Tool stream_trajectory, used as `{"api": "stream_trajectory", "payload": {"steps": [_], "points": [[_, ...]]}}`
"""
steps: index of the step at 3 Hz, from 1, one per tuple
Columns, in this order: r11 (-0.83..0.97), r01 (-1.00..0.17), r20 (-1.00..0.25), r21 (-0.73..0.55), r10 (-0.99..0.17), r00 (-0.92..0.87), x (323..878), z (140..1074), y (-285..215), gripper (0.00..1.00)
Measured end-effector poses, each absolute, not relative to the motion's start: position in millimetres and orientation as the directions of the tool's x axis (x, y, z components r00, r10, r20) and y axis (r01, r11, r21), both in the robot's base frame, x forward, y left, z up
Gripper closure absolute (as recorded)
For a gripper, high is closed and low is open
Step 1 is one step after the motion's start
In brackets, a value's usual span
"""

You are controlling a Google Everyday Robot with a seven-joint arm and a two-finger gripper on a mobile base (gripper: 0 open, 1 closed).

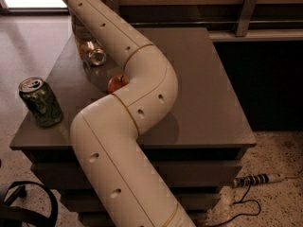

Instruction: Place orange can upright

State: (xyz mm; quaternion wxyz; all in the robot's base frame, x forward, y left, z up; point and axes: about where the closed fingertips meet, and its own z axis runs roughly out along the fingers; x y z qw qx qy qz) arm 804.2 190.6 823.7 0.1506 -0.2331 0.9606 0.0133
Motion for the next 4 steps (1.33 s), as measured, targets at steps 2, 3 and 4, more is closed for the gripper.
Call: {"api": "stream_trajectory", "payload": {"steps": [2, 3, 4], "points": [[0.890, -0.453, -0.310, -0.041, -0.443, -0.841, 809.8, 820.2, 194.8, 0.88], [0.890, -0.453, -0.311, -0.042, -0.443, -0.841, 809.0, 820.8, 194.5, 1.00], [0.893, -0.446, -0.337, -0.056, -0.437, -0.834, 814.6, 831.9, 186.0, 1.00]]}}
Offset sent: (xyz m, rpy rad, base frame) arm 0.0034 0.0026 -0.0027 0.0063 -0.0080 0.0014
